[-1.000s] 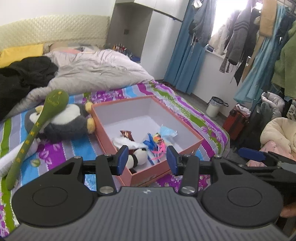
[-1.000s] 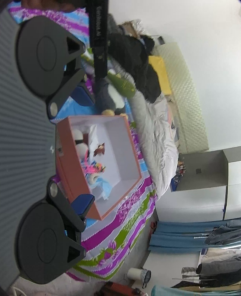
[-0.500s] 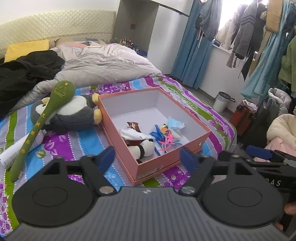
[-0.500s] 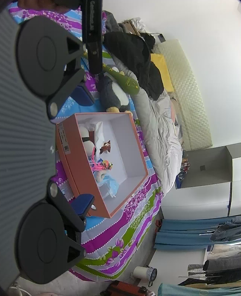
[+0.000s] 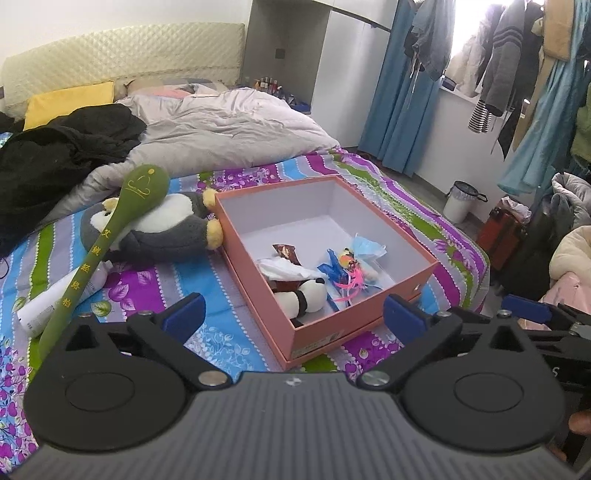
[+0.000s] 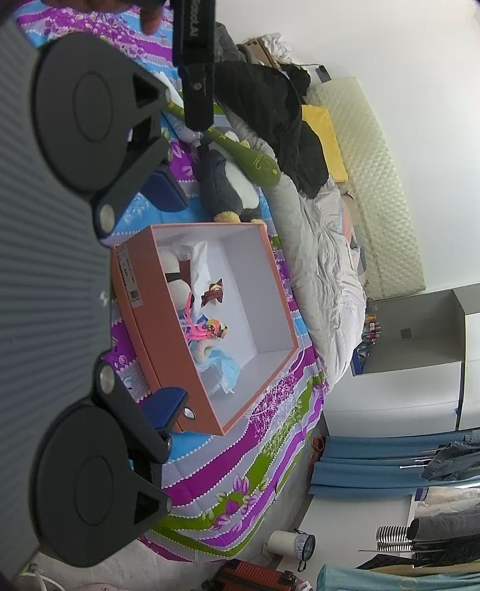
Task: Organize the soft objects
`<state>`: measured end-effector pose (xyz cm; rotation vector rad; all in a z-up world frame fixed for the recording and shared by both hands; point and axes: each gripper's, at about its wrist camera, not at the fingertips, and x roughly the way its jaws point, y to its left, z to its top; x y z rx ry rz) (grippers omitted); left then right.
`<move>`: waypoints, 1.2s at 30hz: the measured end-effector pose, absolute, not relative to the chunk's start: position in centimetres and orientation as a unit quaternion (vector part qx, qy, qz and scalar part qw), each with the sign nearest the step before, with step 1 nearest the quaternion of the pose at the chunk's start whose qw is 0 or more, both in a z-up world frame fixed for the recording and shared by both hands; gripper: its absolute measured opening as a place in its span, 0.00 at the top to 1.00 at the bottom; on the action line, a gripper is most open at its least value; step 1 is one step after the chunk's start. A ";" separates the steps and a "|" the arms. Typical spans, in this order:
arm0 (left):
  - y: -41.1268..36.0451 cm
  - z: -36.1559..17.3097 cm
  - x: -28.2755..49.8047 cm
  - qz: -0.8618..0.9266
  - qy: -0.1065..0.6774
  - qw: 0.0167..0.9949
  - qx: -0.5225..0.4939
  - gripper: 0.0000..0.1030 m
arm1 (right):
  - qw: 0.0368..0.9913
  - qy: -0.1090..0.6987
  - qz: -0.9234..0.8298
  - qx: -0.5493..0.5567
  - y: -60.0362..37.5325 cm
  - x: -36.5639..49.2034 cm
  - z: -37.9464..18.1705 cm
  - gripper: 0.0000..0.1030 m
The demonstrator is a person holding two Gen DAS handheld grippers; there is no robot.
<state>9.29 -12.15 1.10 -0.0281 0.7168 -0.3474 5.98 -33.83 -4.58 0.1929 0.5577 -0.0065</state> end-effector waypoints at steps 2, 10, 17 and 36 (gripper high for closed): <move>-12.1 1.1 9.3 -0.168 0.349 0.922 -0.014 0.00 | 0.957 0.275 -0.003 0.094 -33.8 6.0 -4.6 0.00; -12.1 2.0 9.0 -0.167 0.342 0.925 -0.013 0.00 | 0.957 0.273 -0.002 0.094 -33.7 5.9 -4.5 0.00; -12.2 2.4 8.5 -0.166 0.337 0.927 -0.012 0.00 | 0.957 0.275 -0.002 0.095 -33.8 5.8 -4.6 0.00; -12.1 2.2 8.2 -0.162 0.339 0.927 -0.013 0.00 | 0.958 0.271 -0.005 0.093 -33.8 5.5 -4.3 0.00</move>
